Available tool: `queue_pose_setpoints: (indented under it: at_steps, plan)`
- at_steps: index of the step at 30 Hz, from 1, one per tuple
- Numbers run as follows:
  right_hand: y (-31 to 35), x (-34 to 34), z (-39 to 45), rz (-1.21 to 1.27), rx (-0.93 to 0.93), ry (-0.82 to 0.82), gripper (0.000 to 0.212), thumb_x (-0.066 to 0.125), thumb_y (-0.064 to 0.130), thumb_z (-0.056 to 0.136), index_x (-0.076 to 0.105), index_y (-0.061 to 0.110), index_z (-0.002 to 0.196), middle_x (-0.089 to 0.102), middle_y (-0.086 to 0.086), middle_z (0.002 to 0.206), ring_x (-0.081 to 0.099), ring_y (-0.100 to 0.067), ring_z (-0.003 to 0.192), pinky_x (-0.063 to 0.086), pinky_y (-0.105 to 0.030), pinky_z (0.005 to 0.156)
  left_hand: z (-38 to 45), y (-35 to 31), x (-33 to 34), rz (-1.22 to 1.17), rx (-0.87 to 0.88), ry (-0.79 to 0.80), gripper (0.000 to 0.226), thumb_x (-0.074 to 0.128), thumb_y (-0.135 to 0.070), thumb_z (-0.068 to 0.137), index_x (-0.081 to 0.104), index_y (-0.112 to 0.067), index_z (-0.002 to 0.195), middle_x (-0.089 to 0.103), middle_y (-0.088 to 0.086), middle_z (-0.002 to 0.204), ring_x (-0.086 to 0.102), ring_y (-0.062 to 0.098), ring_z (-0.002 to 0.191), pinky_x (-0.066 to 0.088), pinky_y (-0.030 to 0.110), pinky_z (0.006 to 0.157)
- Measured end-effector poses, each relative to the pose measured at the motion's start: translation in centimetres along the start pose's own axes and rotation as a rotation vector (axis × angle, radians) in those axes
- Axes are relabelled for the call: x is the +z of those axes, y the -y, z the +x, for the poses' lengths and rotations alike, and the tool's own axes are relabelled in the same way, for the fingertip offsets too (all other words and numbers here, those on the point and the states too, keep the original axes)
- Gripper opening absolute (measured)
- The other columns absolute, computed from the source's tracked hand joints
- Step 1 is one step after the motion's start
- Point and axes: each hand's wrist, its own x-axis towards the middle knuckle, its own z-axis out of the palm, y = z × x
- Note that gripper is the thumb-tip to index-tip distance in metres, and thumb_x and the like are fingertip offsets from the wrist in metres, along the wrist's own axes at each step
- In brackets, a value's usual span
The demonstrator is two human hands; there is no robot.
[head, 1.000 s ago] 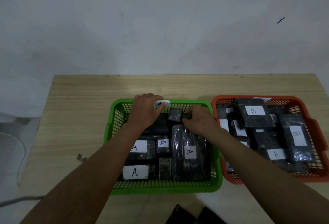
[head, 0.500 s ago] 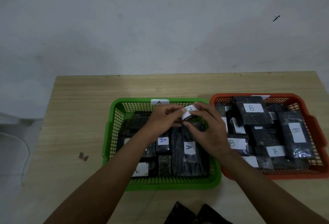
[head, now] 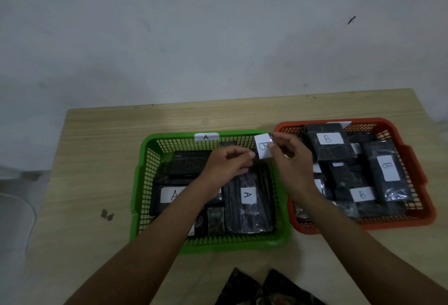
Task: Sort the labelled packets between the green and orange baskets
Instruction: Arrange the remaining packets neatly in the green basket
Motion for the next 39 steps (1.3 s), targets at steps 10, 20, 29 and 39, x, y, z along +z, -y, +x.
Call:
queue_pose_setpoints:
  at_steps: [10,20,29,39]
  plan:
    - [-3.1,-10.9,-1.0,-0.357,-0.063,0.036,0.023,0.062,0.013,0.093,0.071,0.020,0.113,0.071,0.007,0.109,0.064,-0.005,0.101,0.051,-0.022,0.089,-4.5,4.9,10.3,0.463,0.146,-0.190,0.046,0.068,-0.034,0.089,0.058,-0.015,0.130,0.061,-0.006,0.125,0.055,0.009,0.109,0.042,0.019,0.088]
    - [-2.9,-11.0,2.3,-0.568,-0.304,0.299,0.016,0.059,0.019,0.093,0.065,0.022,0.107,0.069,0.004,0.108,0.063,-0.014,0.099,0.055,-0.034,0.084,-5.1,7.3,12.6,0.468,0.231,-0.344,0.048,0.065,-0.017,0.091,0.053,-0.016,0.138,0.062,0.000,0.132,0.059,0.015,0.118,0.047,0.037,0.105]
    - [-1.4,-10.4,3.6,-0.899,-0.376,0.626,0.031,0.059,0.023,0.094,0.065,0.020,0.124,0.064,-0.006,0.125,0.058,-0.026,0.116,0.047,-0.038,0.094,-4.9,7.5,12.6,0.447,0.240,-0.383,0.042,0.067,-0.016,0.090,0.060,-0.024,0.130,0.061,-0.018,0.114,0.056,-0.003,0.100,0.043,0.011,0.092]
    - [0.2,-7.1,2.2,-0.712,-0.414,0.317,0.027,0.056,0.031,0.093,0.071,0.018,0.110,0.070,0.001,0.109,0.063,-0.019,0.098,0.054,-0.036,0.082,-3.8,3.9,7.4,0.620,0.301,-0.474,0.034,0.066,-0.025,0.091,0.066,-0.012,0.122,0.071,0.004,0.109,0.067,0.014,0.095,0.054,0.029,0.089]
